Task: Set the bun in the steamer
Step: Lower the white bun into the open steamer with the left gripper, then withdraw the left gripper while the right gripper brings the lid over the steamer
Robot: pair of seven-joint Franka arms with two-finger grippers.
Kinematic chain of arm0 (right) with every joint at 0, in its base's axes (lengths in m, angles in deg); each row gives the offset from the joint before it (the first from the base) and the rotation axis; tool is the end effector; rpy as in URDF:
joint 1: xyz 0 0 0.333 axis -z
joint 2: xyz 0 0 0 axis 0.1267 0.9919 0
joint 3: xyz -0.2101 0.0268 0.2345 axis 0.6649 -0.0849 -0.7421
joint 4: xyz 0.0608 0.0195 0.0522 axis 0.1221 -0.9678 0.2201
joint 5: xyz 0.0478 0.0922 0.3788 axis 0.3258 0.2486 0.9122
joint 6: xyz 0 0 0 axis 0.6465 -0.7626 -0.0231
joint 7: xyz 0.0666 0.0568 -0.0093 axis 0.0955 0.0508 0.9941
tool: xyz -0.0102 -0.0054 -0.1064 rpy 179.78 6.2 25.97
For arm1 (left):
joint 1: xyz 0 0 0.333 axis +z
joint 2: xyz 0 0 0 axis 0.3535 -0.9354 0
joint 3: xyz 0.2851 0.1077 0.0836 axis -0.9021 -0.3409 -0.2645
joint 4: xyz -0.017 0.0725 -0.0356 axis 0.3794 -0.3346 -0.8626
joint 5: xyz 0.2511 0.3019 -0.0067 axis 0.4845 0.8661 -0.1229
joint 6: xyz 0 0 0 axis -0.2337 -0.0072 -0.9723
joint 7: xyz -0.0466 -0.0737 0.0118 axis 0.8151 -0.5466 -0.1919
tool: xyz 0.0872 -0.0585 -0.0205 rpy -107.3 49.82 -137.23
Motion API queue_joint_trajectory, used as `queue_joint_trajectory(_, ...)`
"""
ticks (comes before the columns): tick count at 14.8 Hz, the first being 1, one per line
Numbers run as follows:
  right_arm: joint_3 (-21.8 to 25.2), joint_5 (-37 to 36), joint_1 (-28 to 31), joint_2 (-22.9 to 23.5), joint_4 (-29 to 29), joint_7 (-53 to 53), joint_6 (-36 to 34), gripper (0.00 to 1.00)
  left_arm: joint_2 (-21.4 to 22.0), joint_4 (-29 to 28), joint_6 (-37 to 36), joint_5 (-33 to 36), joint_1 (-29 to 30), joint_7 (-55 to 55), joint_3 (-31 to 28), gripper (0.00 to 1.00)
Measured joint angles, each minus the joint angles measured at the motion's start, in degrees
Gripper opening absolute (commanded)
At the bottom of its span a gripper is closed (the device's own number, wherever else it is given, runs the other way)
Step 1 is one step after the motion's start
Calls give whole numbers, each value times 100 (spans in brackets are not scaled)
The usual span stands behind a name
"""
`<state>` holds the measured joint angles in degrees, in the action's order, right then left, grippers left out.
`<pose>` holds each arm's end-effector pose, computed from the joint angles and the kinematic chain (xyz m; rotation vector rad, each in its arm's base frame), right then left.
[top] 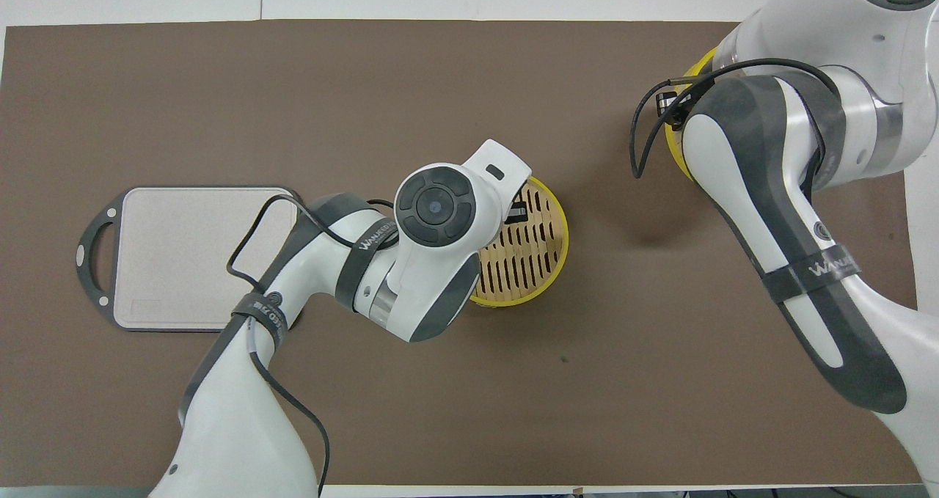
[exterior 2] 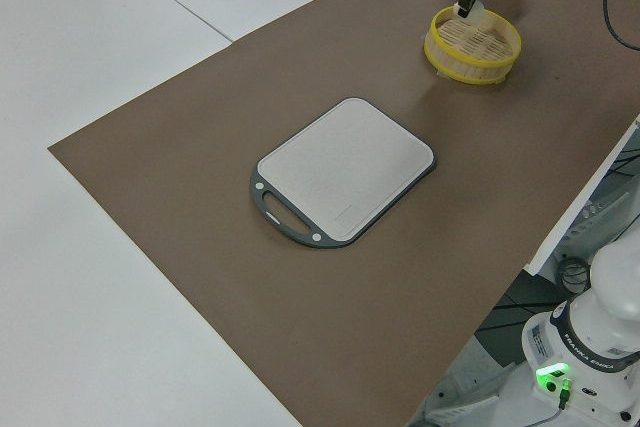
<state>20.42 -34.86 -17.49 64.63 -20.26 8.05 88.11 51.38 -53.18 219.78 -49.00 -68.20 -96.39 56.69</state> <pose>0.6730 0.1097 0.4766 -3.1290 -0.0687 -0.0580 0.5055 -0.4496 0.3700 2.9662 0.0170 0.1644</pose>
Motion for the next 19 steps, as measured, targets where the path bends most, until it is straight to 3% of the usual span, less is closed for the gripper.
queue_joint_trajectory(3,-12,5,-12,0,-15,0,0,0,-301,-17,259,0,-31,-7,-20,33)
queue_joint_trajectory(5,-12,7,-12,0,-33,0,0,0,-376,-24,370,0,-36,-7,-18,54)
queue_joint_trajectory(8,-13,9,-12,0,-55,0,0,0,-401,-33,415,0,-56,-162,-13,60)
queue_joint_trajectory(10,-14,11,-14,0,-67,0,0,0,-402,-47,401,0,-86,-261,-16,77)
queue_joint_trajectory(11,-15,13,-19,0,-72,0,0,0,-401,-49,369,0,-98,-285,-16,95)
queue_joint_trajectory(12,-17,19,-30,-1,-75,-18,0,0,-392,-47,318,0,-100,-296,-21,100)
queue_joint_trajectory(15,-22,26,-141,-4,-108,-213,125,0,-121,15,-222,0,-20,-304,-127,100)
queue_joint_trajectory(19,-45,35,-488,-30,-270,-830,417,0,907,103,-1509,0,539,-289,-176,100)
